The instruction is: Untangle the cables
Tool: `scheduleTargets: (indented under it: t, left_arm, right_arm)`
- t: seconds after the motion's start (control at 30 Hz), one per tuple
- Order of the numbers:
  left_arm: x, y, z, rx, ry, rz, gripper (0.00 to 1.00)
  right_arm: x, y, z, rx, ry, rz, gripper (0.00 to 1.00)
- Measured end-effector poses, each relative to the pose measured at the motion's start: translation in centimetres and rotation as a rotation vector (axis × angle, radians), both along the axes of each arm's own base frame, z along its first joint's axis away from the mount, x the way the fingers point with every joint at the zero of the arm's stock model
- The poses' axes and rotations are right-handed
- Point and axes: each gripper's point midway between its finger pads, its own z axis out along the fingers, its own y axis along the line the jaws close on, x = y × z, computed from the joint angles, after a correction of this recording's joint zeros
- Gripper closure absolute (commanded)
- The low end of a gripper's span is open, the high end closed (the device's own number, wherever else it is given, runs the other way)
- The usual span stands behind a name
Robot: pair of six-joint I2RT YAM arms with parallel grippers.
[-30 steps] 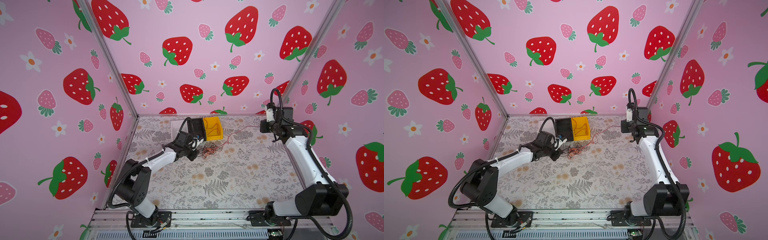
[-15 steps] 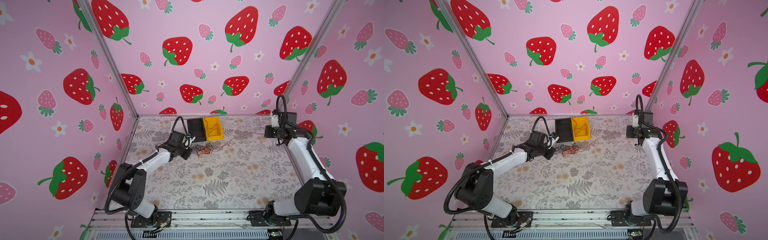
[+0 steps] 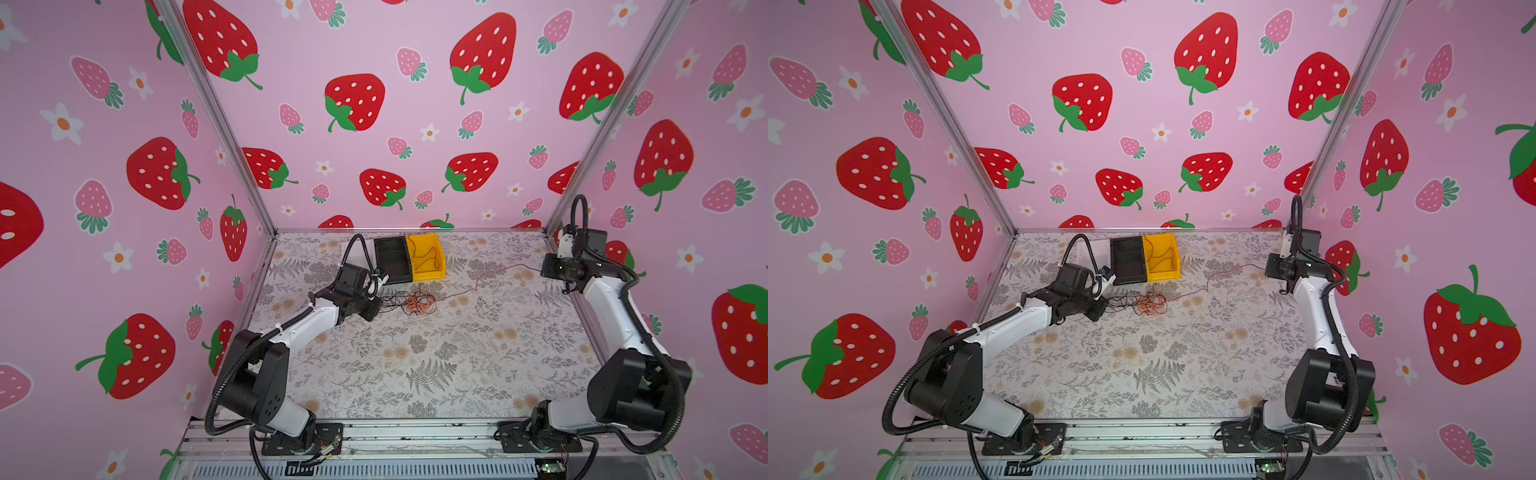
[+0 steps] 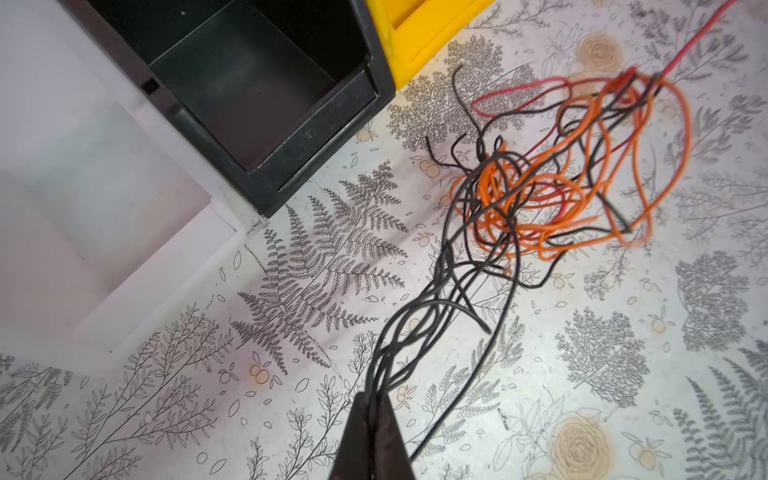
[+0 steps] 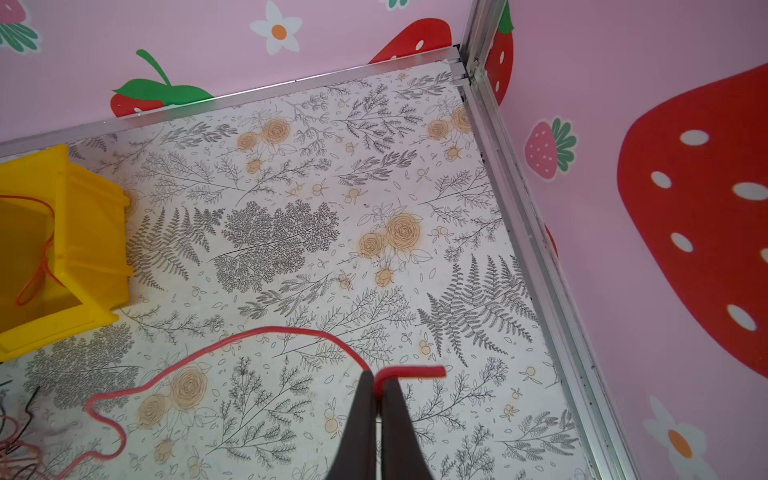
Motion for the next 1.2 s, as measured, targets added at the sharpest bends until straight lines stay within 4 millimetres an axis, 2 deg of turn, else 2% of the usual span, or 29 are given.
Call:
scheduleTargets:
  t: [0.13, 0.23, 0.27, 0.37, 0.47, 0.57, 0.6, 0.67, 0.73, 0.77, 0.8, 0.87, 1.0, 1.1, 1.2]
  left_arm:
    - [-0.1, -0.2, 0.0, -0.010, 0.005, -0.010, 1.00]
    - [-0.4, -0.6, 0.1, -0.027, 0.012, -0.026, 1.00]
    - [-0.5, -0.8, 0.1, -0.035, 0.014, -0.037, 1.00]
    - [-1.0, -1.6, 0.3, -0.054, 0.018, -0.072, 1.00]
    - [-1.6, -2.5, 0.5, -0.060, 0.015, -0.112, 1.00]
    - [-2.3, -3.4, 0.4, -0.053, 0.021, -0.147, 0.97]
    - [-2.5, -3.6, 0.3, -0.051, 0.024, -0.156, 0.95]
    - [-2.8, -4.0, 0.3, -0.049, 0.027, -0.169, 0.84]
    - [-3.1, -4.3, 0.3, -0.047, 0.029, -0.179, 0.69]
    - [-3.1, -4.5, 0.4, -0.046, 0.028, -0.182, 0.63]
    - [-3.1, -4.7, 0.5, -0.045, 0.025, -0.190, 0.58]
    - [-3.1, -5.0, 0.7, -0.041, 0.019, -0.190, 0.50]
    - [-3.4, -6.0, 1.3, -0.012, -0.019, -0.231, 0.40]
    - [-3.8, -7.0, 2.2, -0.006, -0.055, -0.272, 0.37]
    - [-3.9, -8.3, 3.5, -0.003, -0.098, -0.330, 0.37]
  right_arm:
    - [0.1, -0.3, 0.1, 0.013, -0.009, -0.001, 1.00]
    - [0.2, 0.6, -0.2, 0.045, -0.016, 0.037, 1.00]
    - [0.2, 1.5, -0.8, 0.058, -0.015, 0.062, 1.00]
    - [-0.8, 4.0, -4.4, 0.087, 0.044, 0.113, 1.00]
    - [-2.9, 7.0, -8.7, 0.111, 0.145, 0.168, 1.00]
    - [-3.7, 8.6, -10.4, 0.115, 0.188, 0.192, 1.00]
    - [-3.5, 8.5, -10.4, 0.113, 0.182, 0.185, 1.00]
    - [-3.0, 8.2, -10.2, 0.103, 0.166, 0.168, 1.00]
    - [-2.6, 8.0, -10.2, 0.092, 0.159, 0.157, 0.95]
    - [-2.4, 7.8, -10.3, 0.086, 0.160, 0.150, 0.89]
    - [-2.2, 7.7, -10.3, 0.079, 0.162, 0.144, 0.78]
    - [-1.9, 7.5, -10.5, 0.069, 0.167, 0.139, 0.66]
    - [-1.9, 7.5, -10.1, 0.064, 0.162, 0.131, 0.45]
    - [-2.2, 7.6, -9.3, 0.051, 0.152, 0.131, 0.41]
    - [-2.3, 8.3, -7.4, 0.043, 0.117, 0.145, 0.40]
